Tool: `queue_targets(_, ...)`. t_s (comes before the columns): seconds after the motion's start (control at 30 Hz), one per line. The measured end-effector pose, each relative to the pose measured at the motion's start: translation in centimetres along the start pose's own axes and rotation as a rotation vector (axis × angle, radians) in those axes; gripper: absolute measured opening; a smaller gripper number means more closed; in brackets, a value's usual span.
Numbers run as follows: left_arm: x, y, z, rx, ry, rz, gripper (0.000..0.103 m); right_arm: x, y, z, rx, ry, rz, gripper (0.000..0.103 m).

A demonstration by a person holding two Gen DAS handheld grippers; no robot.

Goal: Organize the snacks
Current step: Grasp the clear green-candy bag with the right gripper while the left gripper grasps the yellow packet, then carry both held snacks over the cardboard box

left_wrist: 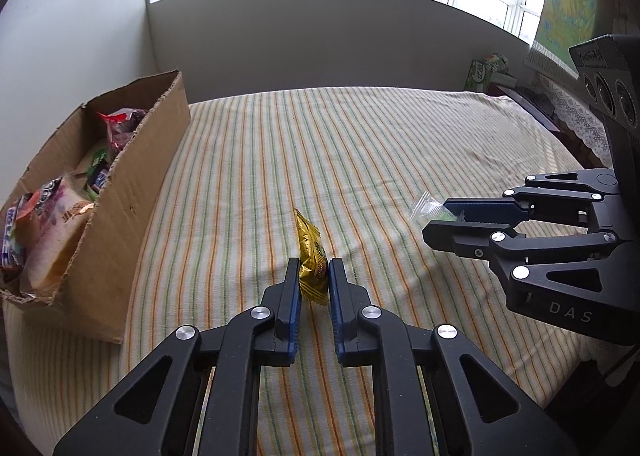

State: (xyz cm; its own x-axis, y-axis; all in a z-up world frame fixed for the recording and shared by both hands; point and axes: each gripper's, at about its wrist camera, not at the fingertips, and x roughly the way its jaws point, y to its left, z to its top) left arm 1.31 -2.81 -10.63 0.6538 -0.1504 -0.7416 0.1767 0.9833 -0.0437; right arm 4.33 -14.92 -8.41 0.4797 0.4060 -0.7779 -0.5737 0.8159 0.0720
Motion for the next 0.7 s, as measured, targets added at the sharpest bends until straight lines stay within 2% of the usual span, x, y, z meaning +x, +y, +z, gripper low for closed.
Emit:
queue_targets(0.3,-2.5,1.0,1.5,-0.026,-0.077,-0.001,0.012,-1.7,0.6,2.5,0.017,-0.070,0.019,0.022)
queue_targets(0.7,-6.2,6.2,4.9,-0.112,-0.216,0.057,0.012,-0.7,4.4,8.1,-0.041,-0.111,0.060,0.022)
